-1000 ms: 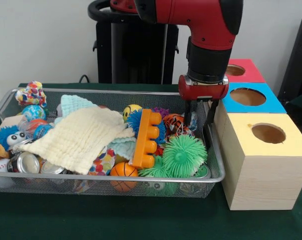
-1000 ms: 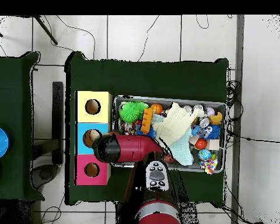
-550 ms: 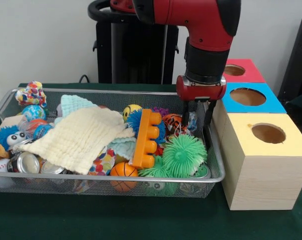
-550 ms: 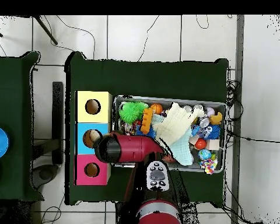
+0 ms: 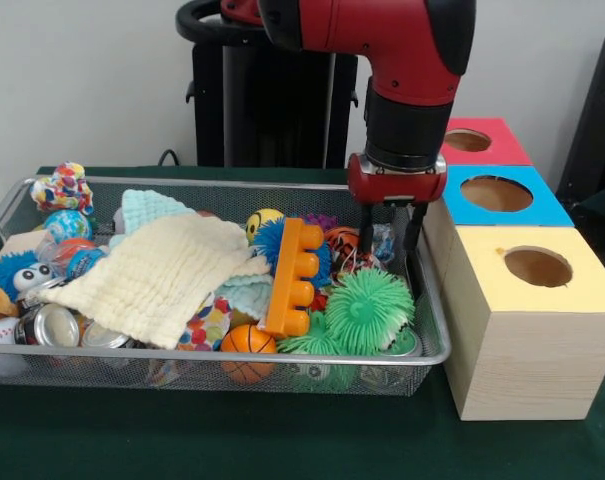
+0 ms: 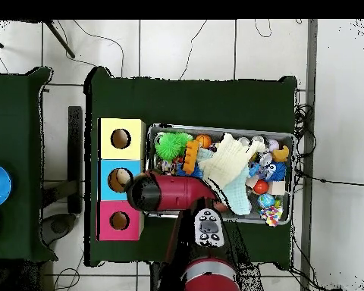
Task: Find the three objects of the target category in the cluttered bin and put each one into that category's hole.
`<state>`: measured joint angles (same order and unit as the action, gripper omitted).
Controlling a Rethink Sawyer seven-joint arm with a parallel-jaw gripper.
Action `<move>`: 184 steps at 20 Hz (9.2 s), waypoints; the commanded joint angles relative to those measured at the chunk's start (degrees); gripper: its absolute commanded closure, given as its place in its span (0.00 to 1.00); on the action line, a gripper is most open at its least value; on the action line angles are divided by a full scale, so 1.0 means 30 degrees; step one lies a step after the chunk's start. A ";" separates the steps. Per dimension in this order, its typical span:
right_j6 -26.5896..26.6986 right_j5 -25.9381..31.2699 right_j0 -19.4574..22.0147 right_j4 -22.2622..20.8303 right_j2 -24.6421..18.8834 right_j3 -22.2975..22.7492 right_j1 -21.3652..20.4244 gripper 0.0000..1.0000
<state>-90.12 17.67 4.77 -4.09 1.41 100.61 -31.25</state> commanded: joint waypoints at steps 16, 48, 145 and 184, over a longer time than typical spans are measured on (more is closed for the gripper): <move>-0.2149 -0.2023 0.0874 -0.1154 -0.1336 -0.0247 0.1938 0.00; -0.1925 -0.2616 0.0916 -0.1204 -0.1583 -0.0368 0.2981 0.00; -0.1121 0.7870 0.3338 -0.0327 -0.4760 0.3459 -0.9352 1.00; -0.5361 0.7365 -0.1213 0.1481 -0.1992 -0.2101 -0.5578 1.00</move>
<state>-90.55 41.53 0.53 -0.61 -7.38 95.26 -52.30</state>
